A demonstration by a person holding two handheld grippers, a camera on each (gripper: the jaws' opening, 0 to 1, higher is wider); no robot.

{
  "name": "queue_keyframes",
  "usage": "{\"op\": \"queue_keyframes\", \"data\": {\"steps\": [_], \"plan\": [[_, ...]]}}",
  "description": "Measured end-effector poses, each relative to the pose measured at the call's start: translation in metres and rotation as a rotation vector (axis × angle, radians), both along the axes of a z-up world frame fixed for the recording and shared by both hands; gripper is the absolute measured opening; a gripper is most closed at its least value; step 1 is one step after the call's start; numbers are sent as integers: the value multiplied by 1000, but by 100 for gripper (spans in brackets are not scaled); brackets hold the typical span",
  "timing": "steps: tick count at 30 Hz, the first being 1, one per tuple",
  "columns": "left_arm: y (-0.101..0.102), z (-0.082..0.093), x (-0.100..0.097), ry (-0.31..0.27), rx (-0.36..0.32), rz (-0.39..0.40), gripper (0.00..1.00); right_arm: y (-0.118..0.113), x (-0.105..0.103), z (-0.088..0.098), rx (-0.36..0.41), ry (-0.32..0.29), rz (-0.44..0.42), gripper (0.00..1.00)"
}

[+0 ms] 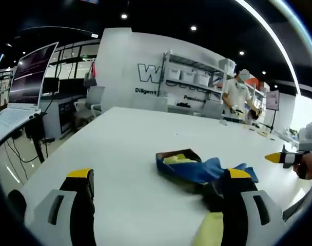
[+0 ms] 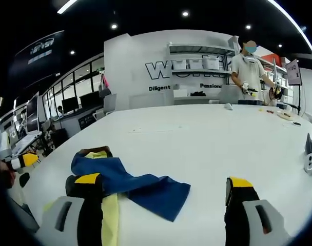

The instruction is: Fold the garment on the visible template until the final outline fits inside the template.

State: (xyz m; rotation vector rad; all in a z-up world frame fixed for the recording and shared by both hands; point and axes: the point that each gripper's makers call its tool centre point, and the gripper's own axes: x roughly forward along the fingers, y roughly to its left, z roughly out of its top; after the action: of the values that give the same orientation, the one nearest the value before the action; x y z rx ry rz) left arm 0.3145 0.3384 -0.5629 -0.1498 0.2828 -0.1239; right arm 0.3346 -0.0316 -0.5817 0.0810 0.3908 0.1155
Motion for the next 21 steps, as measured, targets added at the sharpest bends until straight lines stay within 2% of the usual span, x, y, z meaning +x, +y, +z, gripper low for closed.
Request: {"op": "queue_keyframes", "data": {"steps": [16,18,21], "plan": [[-35,-2,1,4,51,-140,96,-5,3,2,2,-4,-14,99],[-39,2,2,-6,45,-148,96,-8,3,1,-2,-2,-23,99],[-48,10,6,-24,78,-181,97,-11,4,1,-3,-3,-33,98]]}}
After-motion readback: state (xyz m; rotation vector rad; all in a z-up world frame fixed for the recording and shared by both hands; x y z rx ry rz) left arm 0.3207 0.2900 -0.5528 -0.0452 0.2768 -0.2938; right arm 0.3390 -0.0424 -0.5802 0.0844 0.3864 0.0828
